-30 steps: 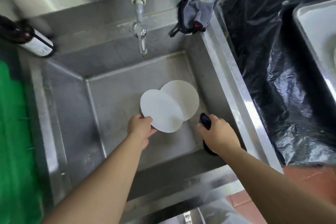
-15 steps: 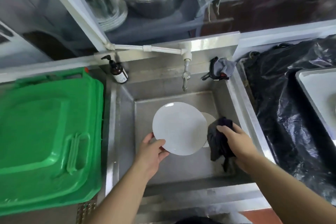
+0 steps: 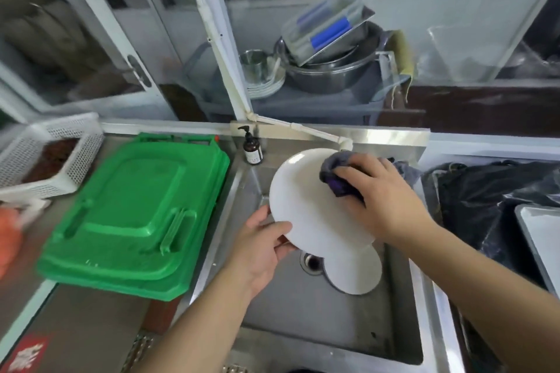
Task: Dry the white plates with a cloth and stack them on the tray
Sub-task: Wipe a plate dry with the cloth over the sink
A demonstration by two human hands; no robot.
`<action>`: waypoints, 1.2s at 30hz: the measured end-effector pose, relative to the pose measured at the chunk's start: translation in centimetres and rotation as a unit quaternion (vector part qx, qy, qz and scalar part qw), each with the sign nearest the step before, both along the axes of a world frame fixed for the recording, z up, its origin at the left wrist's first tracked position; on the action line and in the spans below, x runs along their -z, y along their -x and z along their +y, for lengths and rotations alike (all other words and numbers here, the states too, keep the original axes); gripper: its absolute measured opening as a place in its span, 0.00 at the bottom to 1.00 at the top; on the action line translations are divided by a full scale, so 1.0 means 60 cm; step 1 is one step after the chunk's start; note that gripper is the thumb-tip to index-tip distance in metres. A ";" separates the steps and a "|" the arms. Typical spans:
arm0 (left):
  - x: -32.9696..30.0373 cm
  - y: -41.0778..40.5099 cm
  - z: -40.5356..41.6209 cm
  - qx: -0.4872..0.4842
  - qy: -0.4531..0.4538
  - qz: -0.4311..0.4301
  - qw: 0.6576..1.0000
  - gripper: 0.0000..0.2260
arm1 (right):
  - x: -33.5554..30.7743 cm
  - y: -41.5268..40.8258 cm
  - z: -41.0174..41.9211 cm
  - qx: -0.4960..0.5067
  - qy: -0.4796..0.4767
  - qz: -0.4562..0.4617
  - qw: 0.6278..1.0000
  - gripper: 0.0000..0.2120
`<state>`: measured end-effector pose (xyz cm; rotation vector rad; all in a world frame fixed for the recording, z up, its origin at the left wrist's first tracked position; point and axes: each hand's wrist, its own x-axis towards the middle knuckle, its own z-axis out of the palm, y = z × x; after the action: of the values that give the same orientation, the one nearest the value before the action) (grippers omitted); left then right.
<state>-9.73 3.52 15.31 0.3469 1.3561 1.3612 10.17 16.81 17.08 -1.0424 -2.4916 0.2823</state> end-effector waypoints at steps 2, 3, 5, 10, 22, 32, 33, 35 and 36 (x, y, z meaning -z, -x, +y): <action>-0.025 -0.001 -0.001 -0.008 -0.023 -0.007 1.000 0.19 | -0.011 0.008 0.000 -0.008 -0.031 -0.020 0.999 0.20; -0.036 0.000 -0.002 -0.011 -0.032 -0.009 0.999 0.19 | -0.015 0.011 -0.003 -0.008 -0.038 -0.030 0.999 0.20; -0.052 0.002 -0.003 -0.011 -0.045 -0.009 0.999 0.19 | -0.025 0.011 -0.014 -0.001 -0.034 -0.034 0.999 0.21; -0.081 0.009 0.006 0.010 -0.066 0.009 0.998 0.20 | -0.039 0.017 -0.087 -0.013 -0.006 0.009 1.000 0.21; -0.123 0.058 -0.009 0.089 -0.130 0.044 0.987 0.21 | -0.146 0.163 -0.032 0.010 -0.109 0.076 0.991 0.21; -0.191 0.104 0.017 0.030 -0.200 0.025 0.979 0.20 | -0.207 0.135 0.011 0.160 -0.154 0.058 0.973 0.18; -0.194 0.105 0.021 0.018 -0.198 0.029 0.980 0.20 | -0.203 0.127 0.003 0.164 -0.149 0.051 0.974 0.18; -0.196 0.108 0.029 -0.001 -0.196 0.034 0.980 0.21 | -0.192 0.116 -0.018 0.164 -0.122 0.045 0.978 0.18; -0.196 0.110 0.033 -0.009 -0.195 0.032 0.980 0.21 | -0.186 0.113 -0.032 0.157 -0.101 0.042 0.981 0.18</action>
<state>-16.31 5.50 27.09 0.6459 1.1391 1.6429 3.38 14.88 28.22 -1.2844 -2.1844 -0.0232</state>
